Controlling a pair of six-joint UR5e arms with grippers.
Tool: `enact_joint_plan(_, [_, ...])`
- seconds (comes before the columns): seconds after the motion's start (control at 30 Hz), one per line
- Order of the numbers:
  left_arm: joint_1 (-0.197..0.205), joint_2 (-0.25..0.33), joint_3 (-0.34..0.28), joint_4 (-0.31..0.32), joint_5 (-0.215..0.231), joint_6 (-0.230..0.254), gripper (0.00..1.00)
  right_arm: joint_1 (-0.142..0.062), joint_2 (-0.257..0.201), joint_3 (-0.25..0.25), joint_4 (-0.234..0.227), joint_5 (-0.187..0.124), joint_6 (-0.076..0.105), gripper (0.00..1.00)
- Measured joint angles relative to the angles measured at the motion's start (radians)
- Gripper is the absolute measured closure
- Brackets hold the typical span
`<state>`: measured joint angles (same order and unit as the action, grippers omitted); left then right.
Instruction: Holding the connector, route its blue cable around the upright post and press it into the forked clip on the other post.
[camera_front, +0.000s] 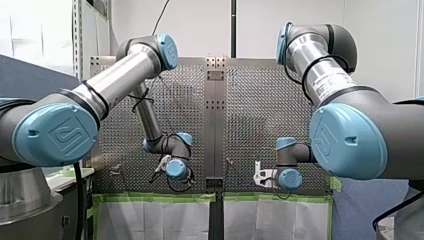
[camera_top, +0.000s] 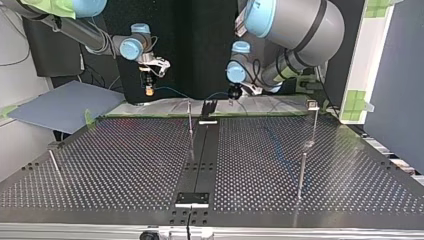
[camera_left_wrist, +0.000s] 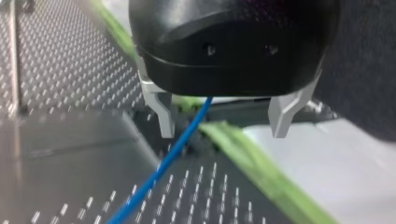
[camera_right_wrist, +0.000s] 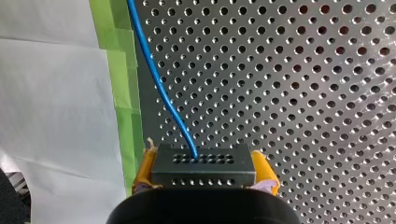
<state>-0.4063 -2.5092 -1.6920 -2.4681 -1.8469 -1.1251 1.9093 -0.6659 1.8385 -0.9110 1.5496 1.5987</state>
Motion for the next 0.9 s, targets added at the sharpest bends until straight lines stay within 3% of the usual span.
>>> enact_joint_plan(0.3, [-0.052, -0.032, 0.036, 0.005, 0.061, -0.065, 0.01, 0.000, 0.000, 0.000, 0.005, 0.001, -0.001, 1.00])
enact_joint_plan(0.9, [-0.140, -0.033, 0.051, 0.068, 0.110, -0.210, 0.01, 0.007, 0.000, 0.000, 0.004, 0.000, -0.005, 1.00])
